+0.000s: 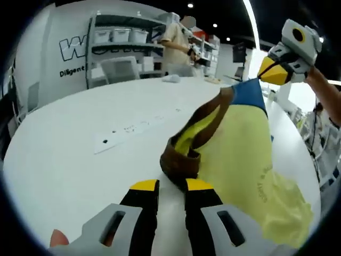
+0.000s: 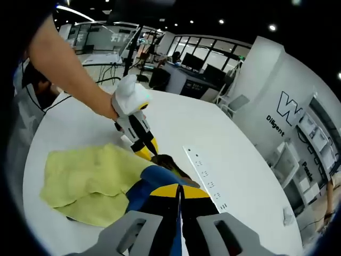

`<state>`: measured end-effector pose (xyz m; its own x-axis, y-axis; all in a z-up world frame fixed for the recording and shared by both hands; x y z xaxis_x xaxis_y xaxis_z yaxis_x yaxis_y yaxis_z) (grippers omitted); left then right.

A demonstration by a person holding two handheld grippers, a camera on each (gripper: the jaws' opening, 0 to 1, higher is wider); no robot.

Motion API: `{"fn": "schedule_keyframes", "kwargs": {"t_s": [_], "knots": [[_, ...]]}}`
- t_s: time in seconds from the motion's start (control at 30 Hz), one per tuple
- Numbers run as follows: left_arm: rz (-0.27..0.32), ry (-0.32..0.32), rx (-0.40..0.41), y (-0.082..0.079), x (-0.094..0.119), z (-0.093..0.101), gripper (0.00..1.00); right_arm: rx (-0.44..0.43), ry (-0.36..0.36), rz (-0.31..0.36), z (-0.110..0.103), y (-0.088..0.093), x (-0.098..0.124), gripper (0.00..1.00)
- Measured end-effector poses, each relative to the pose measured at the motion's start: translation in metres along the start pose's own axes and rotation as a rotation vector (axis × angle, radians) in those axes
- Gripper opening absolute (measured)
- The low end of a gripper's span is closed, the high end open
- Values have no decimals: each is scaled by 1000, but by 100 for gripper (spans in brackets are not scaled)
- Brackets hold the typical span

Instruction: Fold the garment on the visible template until the final outline fits inside the template.

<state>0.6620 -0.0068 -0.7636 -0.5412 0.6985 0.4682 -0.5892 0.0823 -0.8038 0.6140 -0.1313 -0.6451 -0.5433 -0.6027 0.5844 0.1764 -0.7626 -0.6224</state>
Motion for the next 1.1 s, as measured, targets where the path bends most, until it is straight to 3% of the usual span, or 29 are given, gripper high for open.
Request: {"fn": "schedule_keyframes", "kwargs": {"t_s": [0.17, 0.3, 0.43, 0.57, 0.77, 1.0, 1.1], "knots": [[-36, 1, 24, 6, -10, 2, 3, -9, 10, 1, 3, 4, 0, 0], [-50, 7, 36, 9, -15, 8, 0, -11, 9, -4, 2, 6, 0, 0], [-57, -32, 42, 9, -14, 5, 0, -13, 9, -13, 3, 9, 1, 0], [-49, -60, 56, 7, -5, 1, 0, -16, 18, -23, 6, 13, 4, 0], [-29, -99, 3, -1, 12, -1, 0, -7, 39, -57, 13, 21, 9, 0], [9, -122, -20, -14, 35, 4, 0, 15, 82, -115, 34, 33, 13, 0], [29, -131, -18, -20, 45, 7, 0, 49, 108, -178, 43, 45, 9, 0]]}}
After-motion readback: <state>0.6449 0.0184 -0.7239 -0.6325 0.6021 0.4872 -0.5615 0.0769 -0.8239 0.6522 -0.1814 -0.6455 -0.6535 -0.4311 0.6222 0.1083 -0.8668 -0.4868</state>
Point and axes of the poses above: the point that each gripper's makers call its tool centre point, and the gripper's own axes: x roughly backward along the fingers, z roughly to its right, y roughly out of its underside, the point moved 2 cm from there along x, roughly backward along the fingers, and after that the axes turned 12 degrees about x, right-handed, at the moved point
